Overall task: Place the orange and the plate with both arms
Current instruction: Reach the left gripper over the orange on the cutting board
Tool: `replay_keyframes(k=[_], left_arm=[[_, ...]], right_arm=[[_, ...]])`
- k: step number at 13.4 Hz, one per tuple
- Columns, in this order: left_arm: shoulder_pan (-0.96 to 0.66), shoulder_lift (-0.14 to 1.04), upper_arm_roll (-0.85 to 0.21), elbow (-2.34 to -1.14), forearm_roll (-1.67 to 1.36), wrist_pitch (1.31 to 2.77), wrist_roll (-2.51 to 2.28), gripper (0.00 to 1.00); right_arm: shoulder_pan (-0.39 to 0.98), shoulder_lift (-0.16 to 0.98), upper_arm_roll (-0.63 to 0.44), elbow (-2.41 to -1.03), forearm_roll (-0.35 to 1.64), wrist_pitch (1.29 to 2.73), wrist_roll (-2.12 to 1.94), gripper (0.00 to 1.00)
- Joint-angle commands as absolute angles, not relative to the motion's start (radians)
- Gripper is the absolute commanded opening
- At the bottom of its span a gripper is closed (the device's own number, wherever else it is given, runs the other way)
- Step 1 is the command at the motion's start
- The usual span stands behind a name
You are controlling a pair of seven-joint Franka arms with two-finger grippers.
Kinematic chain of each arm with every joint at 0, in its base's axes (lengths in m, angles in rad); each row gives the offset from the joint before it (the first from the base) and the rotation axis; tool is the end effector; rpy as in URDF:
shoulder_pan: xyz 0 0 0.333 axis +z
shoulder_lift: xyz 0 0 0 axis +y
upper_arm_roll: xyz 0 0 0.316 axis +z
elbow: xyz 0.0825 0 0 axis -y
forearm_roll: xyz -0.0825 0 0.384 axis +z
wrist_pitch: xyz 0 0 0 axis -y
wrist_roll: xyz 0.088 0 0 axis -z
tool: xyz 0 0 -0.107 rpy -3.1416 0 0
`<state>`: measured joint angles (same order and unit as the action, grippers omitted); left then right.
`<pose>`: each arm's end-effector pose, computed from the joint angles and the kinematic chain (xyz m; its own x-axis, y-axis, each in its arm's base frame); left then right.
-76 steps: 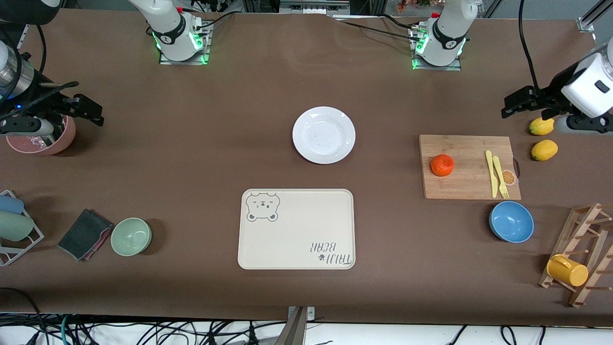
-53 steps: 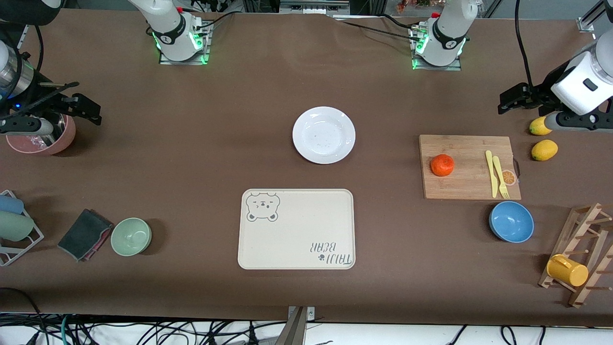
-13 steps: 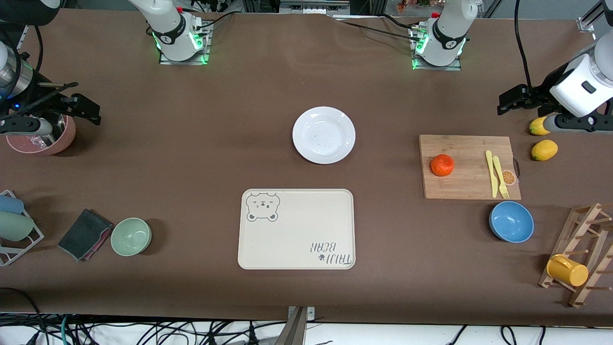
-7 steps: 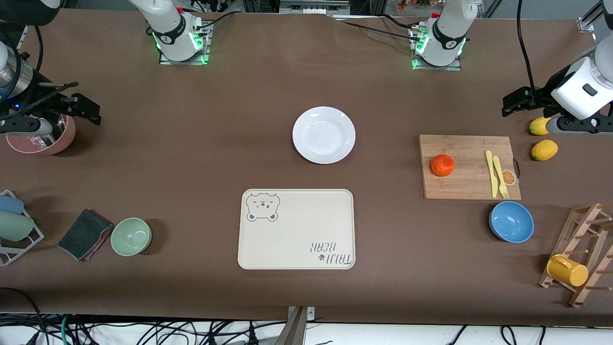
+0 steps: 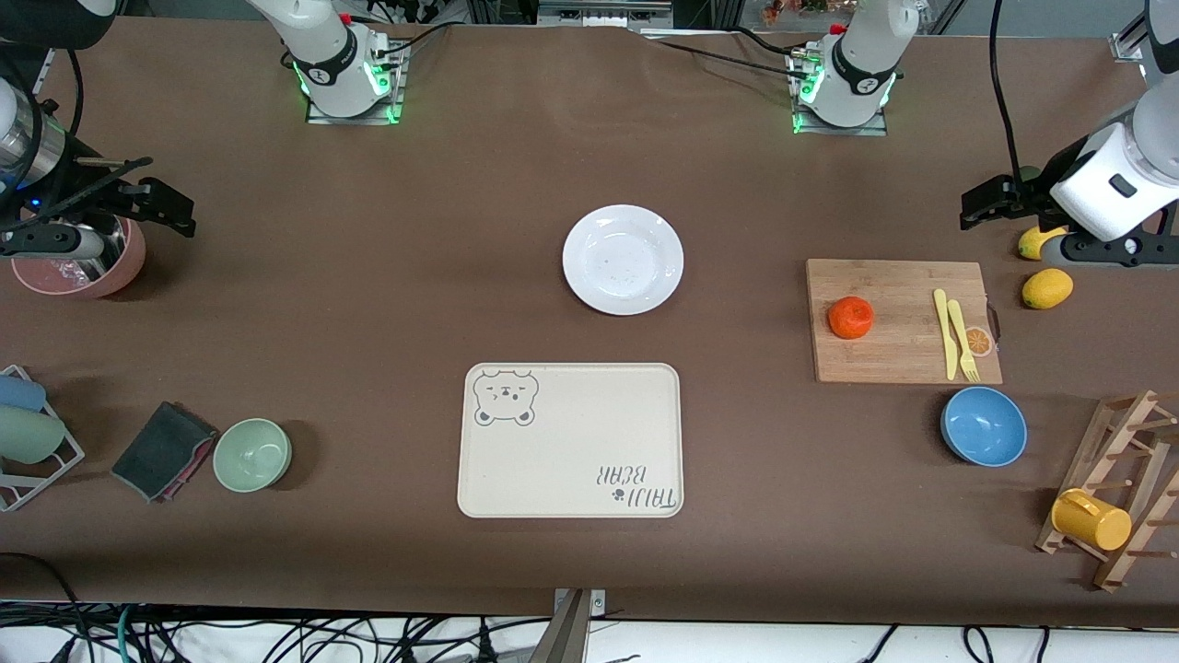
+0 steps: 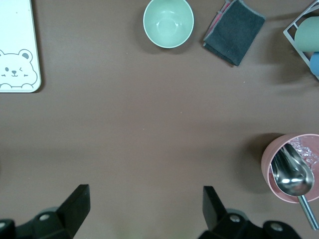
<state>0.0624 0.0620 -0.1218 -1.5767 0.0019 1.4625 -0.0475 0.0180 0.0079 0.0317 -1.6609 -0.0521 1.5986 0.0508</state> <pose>0.5575 -0.0310 0.5790 0.9845 -0.0119 -0.1749 -0.0125 -0.9999 -0.0027 0.5551 0.0221 0.5801 0.9977 0.0003 -0.0675 0.0040 -0.9985 0.0551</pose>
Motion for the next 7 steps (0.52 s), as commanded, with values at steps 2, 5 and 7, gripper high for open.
replay_keyframes(k=[2,5,7], left_arm=[[0.066,0.063,-0.13,-1.658,0.015,1.558,-0.035,1.0],[0.066,0.09,-0.129,-1.755,0.024,1.673,-0.032,1.0],[0.066,0.136,-0.127,-1.807,0.031,1.692,-0.034,1.0]], right_arm=[[0.017,0.003,0.035,-1.654,-0.052,1.566,0.041,1.0],[0.017,0.003,0.035,-1.654,-0.052,1.563,0.041,1.0],[0.017,0.003,0.035,-1.654,-0.052,1.563,0.041,1.0]])
